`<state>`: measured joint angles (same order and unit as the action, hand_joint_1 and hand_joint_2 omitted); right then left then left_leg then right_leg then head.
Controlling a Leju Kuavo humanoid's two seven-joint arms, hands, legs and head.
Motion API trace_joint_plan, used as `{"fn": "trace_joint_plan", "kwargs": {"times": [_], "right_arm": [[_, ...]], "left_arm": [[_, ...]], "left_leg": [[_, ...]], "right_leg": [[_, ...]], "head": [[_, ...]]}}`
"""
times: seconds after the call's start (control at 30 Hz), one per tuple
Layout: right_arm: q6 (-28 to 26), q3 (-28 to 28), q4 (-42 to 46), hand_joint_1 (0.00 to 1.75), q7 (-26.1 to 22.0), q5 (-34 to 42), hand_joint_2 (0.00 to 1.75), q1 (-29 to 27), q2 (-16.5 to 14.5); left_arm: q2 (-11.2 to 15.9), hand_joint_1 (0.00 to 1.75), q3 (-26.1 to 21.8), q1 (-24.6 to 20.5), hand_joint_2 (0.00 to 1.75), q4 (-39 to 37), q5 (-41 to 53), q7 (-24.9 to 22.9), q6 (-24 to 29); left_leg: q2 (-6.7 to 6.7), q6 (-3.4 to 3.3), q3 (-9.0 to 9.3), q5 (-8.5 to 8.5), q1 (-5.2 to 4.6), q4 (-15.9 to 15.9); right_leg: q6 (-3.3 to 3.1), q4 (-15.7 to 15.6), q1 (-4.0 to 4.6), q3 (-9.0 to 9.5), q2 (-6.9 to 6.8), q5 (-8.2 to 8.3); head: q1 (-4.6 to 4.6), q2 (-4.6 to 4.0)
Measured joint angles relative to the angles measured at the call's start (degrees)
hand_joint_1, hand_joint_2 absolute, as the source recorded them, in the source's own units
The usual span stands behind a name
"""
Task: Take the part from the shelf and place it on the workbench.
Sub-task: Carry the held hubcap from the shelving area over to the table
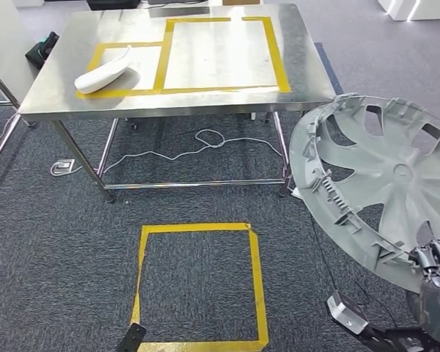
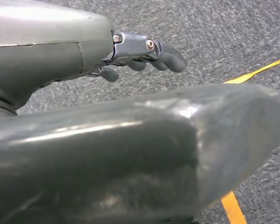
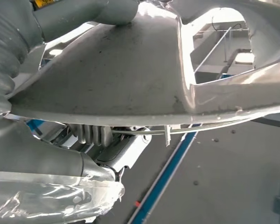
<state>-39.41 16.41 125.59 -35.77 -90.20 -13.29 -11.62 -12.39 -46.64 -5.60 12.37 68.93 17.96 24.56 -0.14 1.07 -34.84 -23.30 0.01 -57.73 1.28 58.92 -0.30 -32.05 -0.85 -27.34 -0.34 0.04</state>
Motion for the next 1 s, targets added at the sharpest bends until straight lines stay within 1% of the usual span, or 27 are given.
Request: {"fn": "trace_joint_plan", "kwargs": {"times": [0.03, 0.1, 0.2, 0.3, 0.53, 0.57, 0.6, 0.67, 0.7, 0.73, 0.77, 0.8, 0.83, 0.87, 0.9, 0.93, 0.97, 1.0], "right_arm": [[0.00, 0.05, -0.03, 1.75, -0.13, 0.01, 1.75, -0.04, 0.01], [0.01, 0.09, -0.15, 1.75, -0.49, 0.02, 1.75, -0.19, 0.03], [0.01, 0.27, -0.32, 1.75, -0.87, 0.02, 1.75, -0.51, 0.03], [0.01, 0.60, -0.40, 1.75, -0.90, 0.02, 1.75, -0.86, 0.03], [0.01, 0.96, -0.54, 1.75, -0.82, 0.02, 1.75, -1.24, 0.03], [0.01, 0.99, -0.60, 1.75, -0.83, 0.02, 1.75, -1.26, 0.03], [0.01, 1.02, -0.68, 1.75, -0.85, 0.02, 1.75, -1.30, 0.03], [0.01, 1.10, -0.89, 1.75, -1.00, 0.00, 1.75, -1.41, 0.04], [0.01, 1.12, -0.99, 1.75, -1.12, 0.01, 1.75, -1.43, 0.04], [0.00, 1.12, -1.08, 1.75, -1.32, 0.02, 1.75, -1.41, 0.04], [-0.01, 1.11, -1.19, 1.75, -1.55, 0.03, 1.75, -1.40, 0.03], [-0.01, 1.11, -1.30, 1.75, -1.73, 0.07, 1.75, -1.38, 0.03], [-0.02, 1.11, -1.44, 1.75, -1.92, 0.07, 1.75, -1.41, 0.03], [-0.02, 1.11, -1.59, 1.75, -2.03, 0.07, 1.75, -1.47, 0.03], [-0.02, 1.12, -1.74, 1.75, -2.08, 0.05, 1.75, -1.56, 0.03], [-0.02, 1.12, -1.88, 1.75, -2.12, 0.03, 1.75, -1.66, 0.03], [-0.02, 1.12, -2.01, 1.75, -2.13, 0.03, 1.75, -1.72, 0.03], [-0.03, 1.12, -2.18, 1.75, -2.14, 0.03, 1.75, -1.73, 0.03]], "left_arm": [[-0.01, 0.00, 0.00, -0.01, 0.00, 0.00, -0.04, 0.15, -0.09], [0.00, 0.00, 0.00, 0.05, 0.00, 0.00, -0.22, 0.45, -0.36], [0.02, 0.00, 0.00, 0.11, 0.00, 0.00, -0.37, 0.76, -0.73], [0.05, 0.00, 0.00, 0.24, 0.00, 0.00, -0.35, 1.05, -0.86], [0.24, 0.00, 0.00, 0.40, 0.00, 0.00, -0.52, 2.89, -1.79], [0.28, 0.00, 0.00, 0.43, 0.00, 0.00, -0.61, 3.25, -1.96], [0.36, 0.00, 0.00, 0.46, 0.00, 0.00, -0.70, 3.55, -2.06], [0.49, 0.00, -0.01, 0.52, 0.00, 0.00, -0.85, 3.96, -2.08], [0.55, 0.00, -0.02, 0.56, 0.00, 0.00, -0.88, 4.04, -2.03], [0.58, 0.00, -0.03, 0.60, 0.00, 0.00, -0.89, 4.05, -1.98], [0.62, 0.00, -0.04, 0.68, 0.00, 0.00, -0.89, 4.02, -1.94], [0.65, 0.00, -0.04, 0.76, 0.00, 0.00, -0.90, 3.93, -1.92], [0.66, 0.00, -0.04, 0.87, 0.00, 0.00, -0.90, 3.81, -1.92], [0.65, 0.00, -0.04, 1.03, 0.00, 0.00, -0.90, 3.67, -1.92], [0.65, 0.00, -0.04, 1.19, 0.00, 0.00, -0.90, 3.50, -1.92], [0.65, 0.00, -0.04, 1.36, 0.00, 0.00, -0.90, 3.35, -1.92], [0.67, 0.00, -0.04, 1.48, 0.00, 0.00, -0.90, 3.24, -1.91], [0.88, 0.00, -0.05, 1.52, 0.00, 0.00, -0.91, 3.13, -1.90]], "left_leg": [[0.02, 0.04, 0.22, -0.14, 0.01, 0.58], [0.00, -0.02, 0.19, -0.13, 0.00, 0.58], [-0.03, -0.46, 0.19, -0.23, -0.04, 0.57], [-0.03, -0.75, 0.17, -0.24, -0.09, 0.56], [-0.02, -0.96, 0.17, -0.11, -0.15, 0.55], [-0.03, -1.10, 0.11, -0.18, -0.18, 0.60], [-0.06, -1.51, 0.13, -0.46, -0.18, 0.83], [-0.37, -2.53, 1.13, -0.90, -0.06, 1.91], [-0.53, -2.98, 1.80, -1.04, 0.08, 2.53], [-0.68, -3.17, 2.43, -0.96, 0.22, 2.95], [-0.72, -3.23, 2.67, -0.98, 0.32, 3.15], [-0.75, -3.14, 2.77, -1.04, 0.45, 3.15], [-0.80, -2.89, 2.93, -1.15, 0.64, 3.12], [-0.87, -2.53, 3.10, -1.33, 0.93, 3.07], [-0.96, -2.00, 3.35, -1.57, 1.37, 2.95], [-1.09, -1.29, 3.63, -1.93, 1.95, 2.70], [-1.21, -0.44, 3.82, -2.42, 2.50, 2.23], [-1.31, 0.49, 3.85, -2.97, 2.95, 1.54]], "right_leg": [[-0.10, 0.03, 0.18, -0.06, 0.01, -0.06], [-0.35, -0.38, 0.21, -0.01, -0.01, 0.07], [0.14, -1.03, 0.19, 0.13, -0.08, 0.29], [0.56, -1.30, 0.17, 0.50, -0.08, 0.51], [0.87, -1.35, 0.12, 0.54, -0.08, 0.65], [0.99, -1.24, 0.08, 0.63, -0.09, 0.93], [1.31, -0.99, 0.01, 0.69, -0.12, 1.34], [2.01, 0.16, -0.11, 0.11, -0.07, 1.78], [2.17, 1.44, -0.15, -0.70, 0.14, 1.21], [2.09, 3.50, -0.21, -2.01, 0.38, 0.07], [2.02, 6.55, -0.34, -3.76, 0.65, -1.47], [2.11, 10.04, -0.50, -5.77, 0.79, -2.98], [2.40, 12.96, -0.74, -7.63, 0.81, -3.93], [2.80, 14.44, -1.07, -8.77, 0.82, -4.03], [3.33, 13.64, -1.50, -8.70, 0.80, -2.97], [3.96, 10.80, -2.07, -7.49, 0.79, -1.02], [4.88, 7.18, -2.68, -5.75, 0.94, 0.77], [5.51, 4.09, -3.04, -4.36, 1.31, 1.38]], "head": [[0.04, 0.00], [0.04, 0.00], [0.07, 0.00], [0.05, 0.00], [0.02, 0.00], [0.03, 0.00], [0.03, 0.00], [0.08, -0.01], [0.17, -0.02], [0.32, -0.02], [0.50, -0.03], [0.58, -0.02], [0.65, -0.02], [0.64, -0.02], [0.66, -0.02], [0.65, -0.02], [0.68, -0.02], [0.96, -0.02]]}}
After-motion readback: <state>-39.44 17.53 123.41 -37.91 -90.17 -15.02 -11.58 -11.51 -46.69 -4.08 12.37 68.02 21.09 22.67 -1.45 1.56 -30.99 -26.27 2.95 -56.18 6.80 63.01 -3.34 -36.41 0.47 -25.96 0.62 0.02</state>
